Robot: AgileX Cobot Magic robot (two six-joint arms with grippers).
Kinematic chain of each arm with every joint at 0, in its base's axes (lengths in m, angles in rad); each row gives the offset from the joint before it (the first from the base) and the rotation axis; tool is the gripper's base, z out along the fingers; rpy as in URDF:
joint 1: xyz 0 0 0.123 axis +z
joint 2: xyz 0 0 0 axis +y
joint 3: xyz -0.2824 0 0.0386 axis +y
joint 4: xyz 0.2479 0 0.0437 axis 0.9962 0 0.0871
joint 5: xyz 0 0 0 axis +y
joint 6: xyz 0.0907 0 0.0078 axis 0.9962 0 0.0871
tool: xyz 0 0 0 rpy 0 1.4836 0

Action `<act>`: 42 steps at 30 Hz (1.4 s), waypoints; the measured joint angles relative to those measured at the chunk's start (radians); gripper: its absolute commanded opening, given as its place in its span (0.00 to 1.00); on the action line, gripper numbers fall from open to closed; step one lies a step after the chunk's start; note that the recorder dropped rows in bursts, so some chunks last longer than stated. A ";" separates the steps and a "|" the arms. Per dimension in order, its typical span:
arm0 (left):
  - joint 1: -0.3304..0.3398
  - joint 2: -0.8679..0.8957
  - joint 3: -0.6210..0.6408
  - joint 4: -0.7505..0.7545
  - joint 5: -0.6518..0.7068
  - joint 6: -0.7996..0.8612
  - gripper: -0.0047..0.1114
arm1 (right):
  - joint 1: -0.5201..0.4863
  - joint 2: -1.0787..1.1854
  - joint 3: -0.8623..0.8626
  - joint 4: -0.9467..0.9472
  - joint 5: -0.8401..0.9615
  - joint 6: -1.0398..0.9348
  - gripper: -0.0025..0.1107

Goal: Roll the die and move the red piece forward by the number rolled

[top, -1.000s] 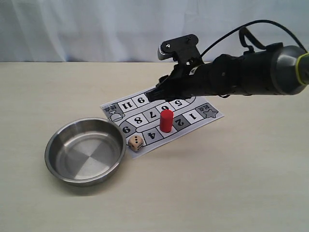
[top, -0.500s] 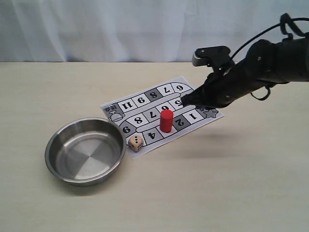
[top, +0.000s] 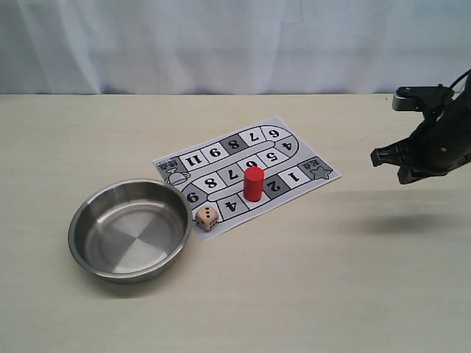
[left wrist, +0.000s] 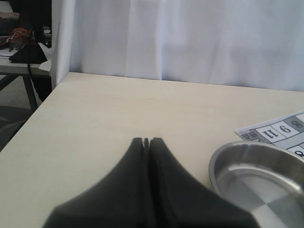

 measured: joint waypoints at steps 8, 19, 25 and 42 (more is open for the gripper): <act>0.000 0.000 0.000 0.000 0.000 0.000 0.04 | -0.004 0.000 0.000 -0.065 0.023 0.010 0.06; 0.000 0.000 0.000 0.000 0.000 0.000 0.04 | -0.004 -0.215 0.000 -0.068 0.170 0.012 0.06; 0.000 0.000 0.000 0.000 0.000 0.000 0.04 | -0.004 -0.452 0.045 -0.068 0.212 0.012 0.06; 0.000 0.000 0.000 0.000 0.000 0.000 0.04 | -0.004 -1.274 0.164 0.015 0.214 0.006 0.06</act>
